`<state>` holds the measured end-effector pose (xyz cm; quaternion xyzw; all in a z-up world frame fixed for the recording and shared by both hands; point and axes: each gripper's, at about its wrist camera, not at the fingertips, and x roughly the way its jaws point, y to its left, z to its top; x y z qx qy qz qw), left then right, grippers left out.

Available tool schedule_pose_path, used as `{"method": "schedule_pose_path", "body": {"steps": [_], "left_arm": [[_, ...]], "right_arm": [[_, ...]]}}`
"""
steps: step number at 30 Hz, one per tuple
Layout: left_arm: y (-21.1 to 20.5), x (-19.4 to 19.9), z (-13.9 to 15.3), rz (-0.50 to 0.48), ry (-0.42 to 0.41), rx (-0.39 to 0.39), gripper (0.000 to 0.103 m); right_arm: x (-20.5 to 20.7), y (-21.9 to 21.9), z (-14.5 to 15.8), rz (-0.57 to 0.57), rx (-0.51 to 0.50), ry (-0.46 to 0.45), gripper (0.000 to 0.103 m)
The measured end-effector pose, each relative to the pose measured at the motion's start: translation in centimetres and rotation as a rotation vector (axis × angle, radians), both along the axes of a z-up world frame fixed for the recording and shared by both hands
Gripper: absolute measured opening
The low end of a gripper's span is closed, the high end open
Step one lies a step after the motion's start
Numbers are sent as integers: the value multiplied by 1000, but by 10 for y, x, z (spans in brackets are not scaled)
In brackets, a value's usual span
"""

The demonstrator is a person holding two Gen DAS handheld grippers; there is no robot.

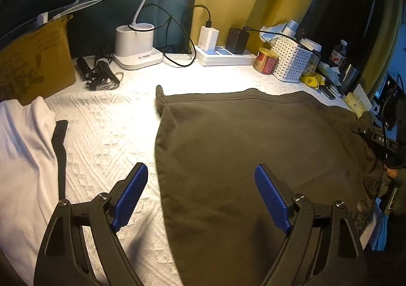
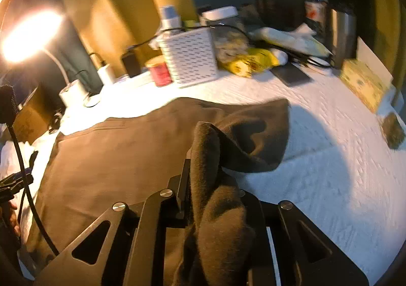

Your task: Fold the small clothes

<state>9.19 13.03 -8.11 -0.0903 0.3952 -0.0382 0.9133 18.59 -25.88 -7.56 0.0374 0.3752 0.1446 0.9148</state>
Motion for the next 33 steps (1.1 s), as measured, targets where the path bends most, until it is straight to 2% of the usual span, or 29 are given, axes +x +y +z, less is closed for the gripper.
{"method": "schedule_pose_path", "body": {"steps": [11,26,33], "left_arm": [[31,-17,-2,39,-17,-27,86],[62,-40,0,74,-58,-47,86],[75,-51,-1,95,-65,-49,86]], "right_arm": [[-9,63,16,117,-22,-27,14],[-25,132,11,226,-72,-26,12],[-33,175,0,316,-84,-5,9]]}}
